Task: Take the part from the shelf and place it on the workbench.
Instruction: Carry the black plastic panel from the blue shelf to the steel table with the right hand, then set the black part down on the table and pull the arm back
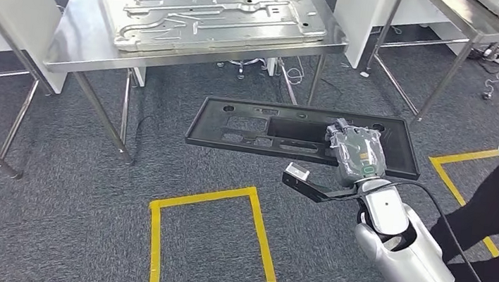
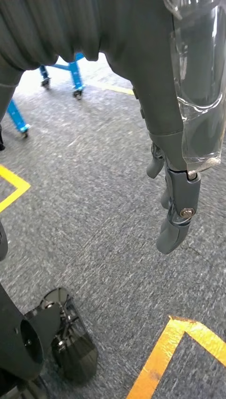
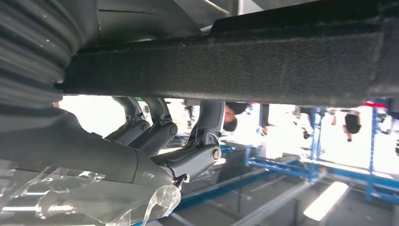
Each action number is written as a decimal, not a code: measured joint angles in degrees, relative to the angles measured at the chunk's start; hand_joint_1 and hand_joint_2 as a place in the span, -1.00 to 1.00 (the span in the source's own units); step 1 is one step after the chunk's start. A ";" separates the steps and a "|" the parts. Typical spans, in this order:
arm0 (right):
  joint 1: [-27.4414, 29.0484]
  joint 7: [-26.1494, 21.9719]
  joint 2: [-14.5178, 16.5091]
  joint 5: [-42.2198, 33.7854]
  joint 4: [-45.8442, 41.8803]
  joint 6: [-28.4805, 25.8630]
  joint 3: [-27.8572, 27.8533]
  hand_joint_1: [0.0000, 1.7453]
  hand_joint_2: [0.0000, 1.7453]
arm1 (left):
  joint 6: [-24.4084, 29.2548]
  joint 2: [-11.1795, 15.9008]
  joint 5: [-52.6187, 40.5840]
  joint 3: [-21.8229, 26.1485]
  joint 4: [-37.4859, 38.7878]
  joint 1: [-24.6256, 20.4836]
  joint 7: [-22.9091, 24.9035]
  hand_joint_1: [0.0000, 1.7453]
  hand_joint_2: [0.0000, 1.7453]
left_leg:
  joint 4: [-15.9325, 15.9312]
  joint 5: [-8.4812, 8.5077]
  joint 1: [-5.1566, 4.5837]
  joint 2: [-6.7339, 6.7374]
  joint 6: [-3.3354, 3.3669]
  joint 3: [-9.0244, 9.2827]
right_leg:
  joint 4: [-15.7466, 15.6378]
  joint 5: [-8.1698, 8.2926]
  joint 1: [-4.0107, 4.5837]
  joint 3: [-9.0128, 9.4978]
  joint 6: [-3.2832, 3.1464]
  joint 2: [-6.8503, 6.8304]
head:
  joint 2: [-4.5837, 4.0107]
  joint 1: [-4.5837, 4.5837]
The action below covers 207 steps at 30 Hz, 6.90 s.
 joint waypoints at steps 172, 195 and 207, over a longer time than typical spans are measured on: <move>0.24 1.50 2.93 0.98 -4.97 7.45 3.02 1.00 1.00 | 1.81 -0.36 -1.04 1.55 0.02 2.13 1.08 -1.00 1.00 | -1.23 1.70 0.49 4.46 -0.31 -1.37 | -8.40 -0.95 -0.52 8.80 -1.35 -1.35 | 0.00 -0.02; 1.15 1.42 2.72 0.84 -5.33 7.61 3.06 1.00 1.00 | 2.08 -0.96 -0.98 1.78 -0.01 1.48 0.96 -1.00 1.00 | 19.38 -12.27 1.91 4.70 -3.73 -6.62 | -7.16 1.80 -0.19 3.50 -3.13 -1.68 | 0.00 -0.01; 0.76 1.39 2.78 0.87 -5.45 7.59 2.98 1.00 1.00 | 2.13 -0.87 -1.10 2.42 0.02 2.13 1.08 -1.00 1.00 | -1.34 1.15 0.20 4.24 0.89 -0.48 | -3.00 -3.62 0.50 6.67 -1.56 -1.39 | 0.00 -0.02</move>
